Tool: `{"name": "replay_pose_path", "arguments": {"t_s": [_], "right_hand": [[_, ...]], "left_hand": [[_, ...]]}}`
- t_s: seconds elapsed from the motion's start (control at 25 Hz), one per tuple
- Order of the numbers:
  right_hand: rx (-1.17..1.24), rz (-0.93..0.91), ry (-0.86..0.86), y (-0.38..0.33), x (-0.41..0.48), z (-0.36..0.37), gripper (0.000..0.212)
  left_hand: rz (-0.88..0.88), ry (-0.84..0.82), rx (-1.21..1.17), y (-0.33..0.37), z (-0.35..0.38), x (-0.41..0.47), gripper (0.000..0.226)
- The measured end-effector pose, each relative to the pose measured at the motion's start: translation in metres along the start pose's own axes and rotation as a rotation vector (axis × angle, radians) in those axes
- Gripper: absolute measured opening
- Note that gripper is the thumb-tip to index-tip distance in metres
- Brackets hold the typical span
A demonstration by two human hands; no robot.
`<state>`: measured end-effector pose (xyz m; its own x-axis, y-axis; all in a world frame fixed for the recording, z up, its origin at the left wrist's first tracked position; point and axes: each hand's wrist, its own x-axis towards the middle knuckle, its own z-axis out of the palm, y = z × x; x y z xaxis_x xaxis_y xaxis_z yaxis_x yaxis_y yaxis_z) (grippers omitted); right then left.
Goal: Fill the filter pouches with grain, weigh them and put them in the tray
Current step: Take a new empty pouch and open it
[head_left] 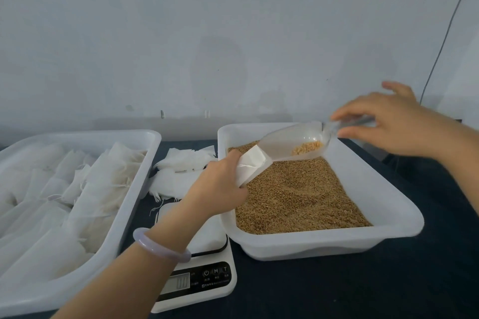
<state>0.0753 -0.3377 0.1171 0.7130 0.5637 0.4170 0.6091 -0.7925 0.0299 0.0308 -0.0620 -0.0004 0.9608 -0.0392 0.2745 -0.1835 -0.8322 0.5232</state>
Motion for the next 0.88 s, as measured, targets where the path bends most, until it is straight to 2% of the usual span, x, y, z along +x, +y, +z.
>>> {"name": "replay_pose_path", "arguments": {"t_s": [0.12, 0.32, 0.6, 0.68, 0.72, 0.8, 0.88], "right_hand": [[-0.167, -0.120, 0.112, -0.005, 0.022, -0.025, 0.049], [-0.292, -0.262, 0.184, -0.016, 0.040, -0.037, 0.040], [-0.286, -0.258, 0.176, -0.017, 0.042, -0.025, 0.041], [-0.216, -0.160, 0.165, -0.005, 0.042, -0.021, 0.039], [-0.189, -0.064, 0.145, 0.001, 0.041, -0.014, 0.036], [-0.237, 0.105, -0.004, 0.009, 0.032, 0.017, 0.031], [-0.262, 0.118, -0.212, 0.005, 0.015, 0.065, 0.026]], "left_hand": [[-0.011, 0.032, -0.022, 0.005, 0.009, 0.000, 0.028], [-0.044, 0.122, -0.031, 0.008, 0.021, -0.001, 0.036], [-0.035, 0.176, -0.100, 0.007, 0.022, -0.005, 0.033], [-0.054, 0.196, -0.157, 0.005, 0.023, -0.007, 0.031], [-0.082, 0.215, -0.203, 0.004, 0.023, -0.008, 0.031], [-0.154, 0.249, -0.293, 0.003, 0.022, -0.009, 0.031], [-0.184, 0.258, -0.342, 0.002, 0.024, -0.010, 0.033]]}}
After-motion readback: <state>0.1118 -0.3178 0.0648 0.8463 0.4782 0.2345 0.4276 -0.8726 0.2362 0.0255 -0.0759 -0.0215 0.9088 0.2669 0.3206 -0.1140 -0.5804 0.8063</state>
